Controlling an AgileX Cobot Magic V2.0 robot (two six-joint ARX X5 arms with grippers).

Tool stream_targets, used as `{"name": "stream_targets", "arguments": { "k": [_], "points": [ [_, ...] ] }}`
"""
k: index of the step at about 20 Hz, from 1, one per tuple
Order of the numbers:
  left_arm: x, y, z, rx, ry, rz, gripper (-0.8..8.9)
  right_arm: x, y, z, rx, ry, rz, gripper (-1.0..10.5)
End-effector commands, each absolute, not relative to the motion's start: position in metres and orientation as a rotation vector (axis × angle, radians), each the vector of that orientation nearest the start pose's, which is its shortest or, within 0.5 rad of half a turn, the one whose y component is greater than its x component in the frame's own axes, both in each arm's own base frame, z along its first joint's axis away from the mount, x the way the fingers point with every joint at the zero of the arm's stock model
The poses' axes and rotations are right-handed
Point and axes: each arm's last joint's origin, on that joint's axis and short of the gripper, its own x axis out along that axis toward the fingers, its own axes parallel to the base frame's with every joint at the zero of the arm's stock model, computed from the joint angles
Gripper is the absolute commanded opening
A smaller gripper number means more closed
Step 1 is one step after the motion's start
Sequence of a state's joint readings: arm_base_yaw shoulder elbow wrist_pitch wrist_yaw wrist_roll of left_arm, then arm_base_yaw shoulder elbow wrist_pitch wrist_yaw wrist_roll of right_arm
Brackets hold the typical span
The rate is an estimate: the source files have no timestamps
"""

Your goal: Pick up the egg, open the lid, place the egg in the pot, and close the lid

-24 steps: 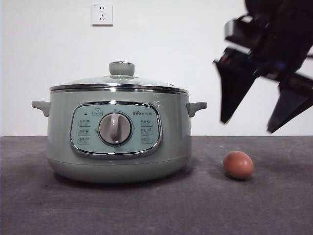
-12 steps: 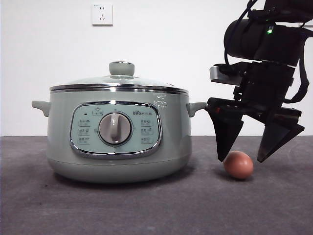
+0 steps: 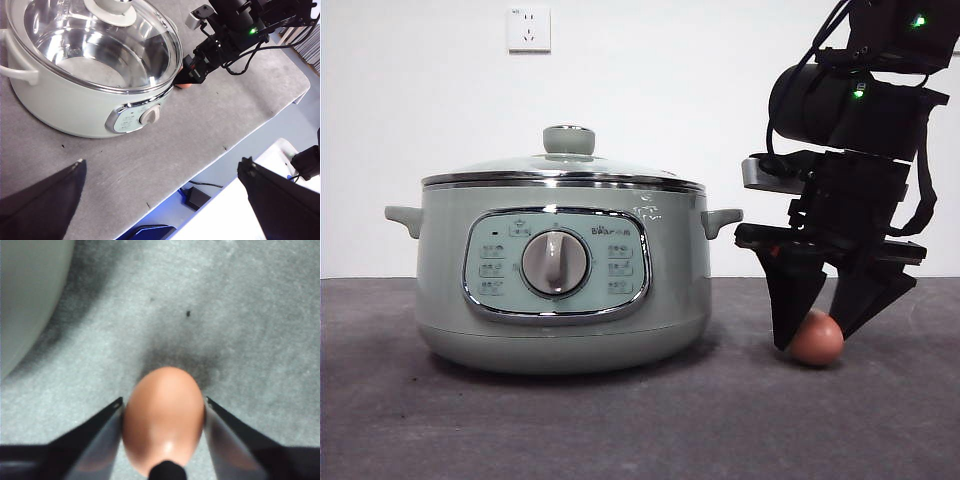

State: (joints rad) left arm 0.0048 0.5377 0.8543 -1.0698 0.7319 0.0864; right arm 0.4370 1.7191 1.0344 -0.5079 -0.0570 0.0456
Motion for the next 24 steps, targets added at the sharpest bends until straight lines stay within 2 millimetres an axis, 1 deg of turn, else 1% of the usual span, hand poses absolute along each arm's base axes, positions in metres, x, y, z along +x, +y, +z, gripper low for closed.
{"name": "stream_targets", "arguments": {
  "k": [1, 5, 7, 9, 10, 12, 14, 17, 19, 22, 24],
  "points": [
    [0.075, -0.019, 0.312, -0.188, 0.681, -0.724, 6.19, 0.291, 0.14, 0.164, -0.151, 1.211, 0.448, -0.2],
    [0.081, -0.019, 0.311, -0.187, 0.689, -0.713, 6.19, 0.29, 0.14, 0.166, -0.149, 1.207, 0.445, -0.2],
    [0.088, -0.018, 0.313, -0.176, 0.673, -0.702, 6.2, 0.287, 0.138, 0.174, -0.152, 1.194, 0.44, -0.2],
    [0.097, -0.018, 0.314, -0.208, 0.664, -0.688, 6.2, 0.282, 0.136, 0.191, -0.151, 1.154, 0.446, -0.2],
    [0.102, -0.019, 0.316, -0.205, 0.65, -0.693, 6.2, 0.277, 0.133, 0.202, -0.148, 1.126, 0.45, -0.2],
    [0.114, -0.021, 0.317, -0.207, 0.627, -0.708, 6.2, 0.266, 0.128, 0.226, -0.143, 1.06, 0.462, -0.2],
    [0.131, -0.027, 0.319, -0.221, 0.609, -0.721, 6.2, 0.25, 0.12, 0.255, -0.131, 0.977, 0.474, -0.2],
    [0.159, -0.043, 0.327, -0.153, 0.621, -0.7, 6.2, 0.223, 0.108, 0.292, -0.113, 0.853, 0.488, -0.2],
    [0.179, -0.058, 0.337, -0.092, 0.624, -0.674, 6.2, 0.205, 0.099, 0.311, -0.1, 0.782, 0.495, -0.2],
    [0.212, -0.086, 0.348, -0.012, 0.616, -0.652, 6.2, 0.181, 0.088, 0.33, -0.085, 0.701, 0.503, -0.2],
    [0.234, -0.106, 0.349, 0.048, 0.624, -0.64, 6.2, 0.169, 0.082, 0.338, -0.079, 0.668, 0.506, -0.2]
  ]
}}
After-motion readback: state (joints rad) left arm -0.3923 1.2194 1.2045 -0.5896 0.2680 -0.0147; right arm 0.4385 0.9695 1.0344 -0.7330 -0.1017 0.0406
